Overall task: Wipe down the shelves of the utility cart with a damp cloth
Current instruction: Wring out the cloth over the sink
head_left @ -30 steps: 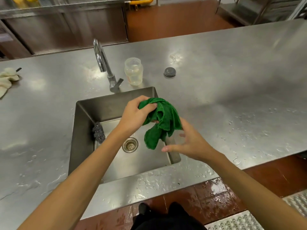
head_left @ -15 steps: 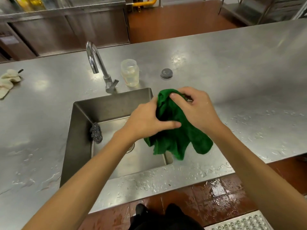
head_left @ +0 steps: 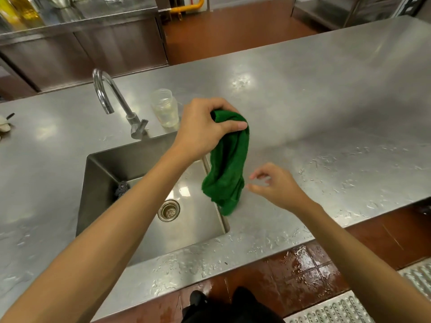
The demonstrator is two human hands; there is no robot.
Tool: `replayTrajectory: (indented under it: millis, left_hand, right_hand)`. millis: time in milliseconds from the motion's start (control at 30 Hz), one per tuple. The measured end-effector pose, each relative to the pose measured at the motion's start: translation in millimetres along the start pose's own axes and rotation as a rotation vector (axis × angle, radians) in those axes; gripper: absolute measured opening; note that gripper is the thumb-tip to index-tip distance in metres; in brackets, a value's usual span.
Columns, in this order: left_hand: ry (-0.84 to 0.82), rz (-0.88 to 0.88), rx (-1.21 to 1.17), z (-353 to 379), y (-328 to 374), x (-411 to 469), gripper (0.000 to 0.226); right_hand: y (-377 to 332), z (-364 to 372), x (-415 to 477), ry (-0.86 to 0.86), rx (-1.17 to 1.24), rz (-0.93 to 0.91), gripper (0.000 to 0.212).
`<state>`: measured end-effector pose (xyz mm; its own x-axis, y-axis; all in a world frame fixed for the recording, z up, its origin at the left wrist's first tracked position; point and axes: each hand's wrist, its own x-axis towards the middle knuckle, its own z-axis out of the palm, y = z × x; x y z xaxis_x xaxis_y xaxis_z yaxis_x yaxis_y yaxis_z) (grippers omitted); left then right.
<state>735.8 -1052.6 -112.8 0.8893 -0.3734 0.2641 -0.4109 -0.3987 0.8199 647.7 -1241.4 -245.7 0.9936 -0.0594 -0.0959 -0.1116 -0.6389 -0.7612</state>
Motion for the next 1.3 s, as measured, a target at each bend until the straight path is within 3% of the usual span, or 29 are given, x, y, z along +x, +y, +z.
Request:
replayTrajectory:
  millis: [133,200,333,433,600,767,867,967,1167,1233,1300]
  left_hand:
    - [0.032,-0.044,-0.071,-6.0,1.8,7.8,0.017]
    - [0.028,-0.038,-0.066,-6.1,4.4,9.9,0.019]
    - [-0.009,0.012,-0.082,-7.2,4.6,12.2,0.014]
    - [-0.021,0.041,-0.082,-9.2,-2.5,13.9,0.015]
    - [0.006,0.056,-0.016,-21.2,-20.2,21.8,0.015]
    - [0.039,0.036,0.062,-33.1,-31.9,41.3,0.023]
    - [0.075,0.031,0.059,-38.4,-30.0,53.9,0.028]
    - [0.069,0.023,0.035,-36.6,-27.2,55.4,0.033]
    - [-0.092,0.041,0.121,12.7,-52.2,-6.3,0.029]
    - [-0.146,0.034,0.22,41.5,-77.8,-42.9,0.028]
    - [-0.251,-0.079,0.275,75.1,-104.1,-85.1,0.026]
  right_hand:
    - [12.0,18.2,-10.6,-0.11,0.119,0.076,0.077]
    - [9.3,27.4,-6.6,-0.083,0.121,0.054,0.082]
    - [-1.3,34.5,10.5,0.003,0.158,0.05,0.062]
    - [0.9,24.8,21.4,0.053,0.007,0.007,0.042]
    - [13.7,-26.7,43.8,0.194,0.005,0.116,0.024]
    - [-1.9,-91.6,78.0,0.349,-0.062,0.053,0.022]
    - [-13.7,-128.6,90.0,0.409,-0.043,-0.06,0.032]
    - [-17.5,-159.4,86.7,0.449,-0.138,-0.17,0.028]
    - [34.4,-141.7,29.1,0.335,-0.29,-0.218,0.024]
    - [72.6,-114.8,1.4,0.203,-0.359,-0.171,0.028]
    - [113.9,-81.2,-27.7,0.015,-0.435,-0.052,0.03]
